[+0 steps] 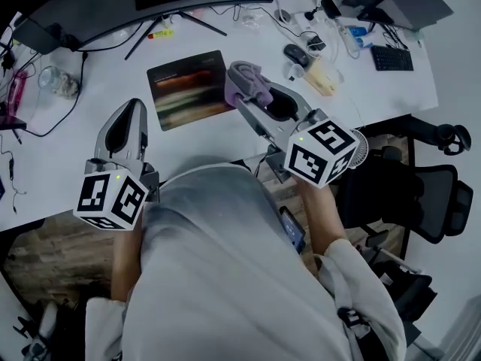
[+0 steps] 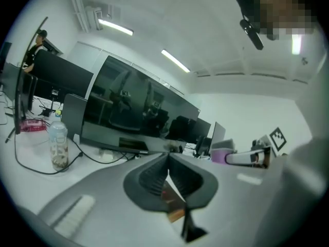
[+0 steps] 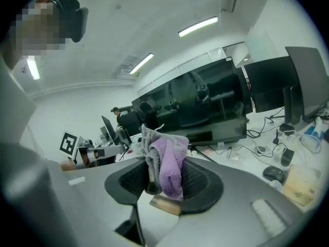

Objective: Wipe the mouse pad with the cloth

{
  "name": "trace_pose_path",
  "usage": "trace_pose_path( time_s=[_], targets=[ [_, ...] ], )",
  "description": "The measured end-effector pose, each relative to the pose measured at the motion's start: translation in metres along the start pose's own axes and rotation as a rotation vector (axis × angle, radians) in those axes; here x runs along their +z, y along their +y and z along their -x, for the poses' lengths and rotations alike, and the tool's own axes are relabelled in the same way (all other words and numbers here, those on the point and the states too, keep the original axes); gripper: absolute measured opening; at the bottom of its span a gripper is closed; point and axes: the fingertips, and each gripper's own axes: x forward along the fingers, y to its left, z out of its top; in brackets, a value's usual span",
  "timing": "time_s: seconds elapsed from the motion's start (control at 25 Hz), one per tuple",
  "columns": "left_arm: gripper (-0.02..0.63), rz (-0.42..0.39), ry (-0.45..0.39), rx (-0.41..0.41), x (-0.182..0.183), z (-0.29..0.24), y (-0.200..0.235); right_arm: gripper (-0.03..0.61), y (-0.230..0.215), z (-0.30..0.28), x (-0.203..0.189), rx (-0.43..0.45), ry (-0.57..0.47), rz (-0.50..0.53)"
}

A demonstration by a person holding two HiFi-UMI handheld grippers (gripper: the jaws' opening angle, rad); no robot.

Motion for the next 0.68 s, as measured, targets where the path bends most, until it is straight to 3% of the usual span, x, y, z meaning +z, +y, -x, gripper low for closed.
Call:
trace_pose_path(
  time_s=[0.4, 0.68],
  targets=[
    [0.0, -0.034, -0.033, 0.003, 0.019, 0.018, -0.008, 0.17, 0.013, 0.01, 0.007, -0.024, -0.01, -0.005],
    [0.0, -0.064, -0.015, -0.01, 0.008, 0.017, -0.012, 0.17, 0.018, 0.016, 0.012, -0.049, -0.025, -0.014]
  ],
)
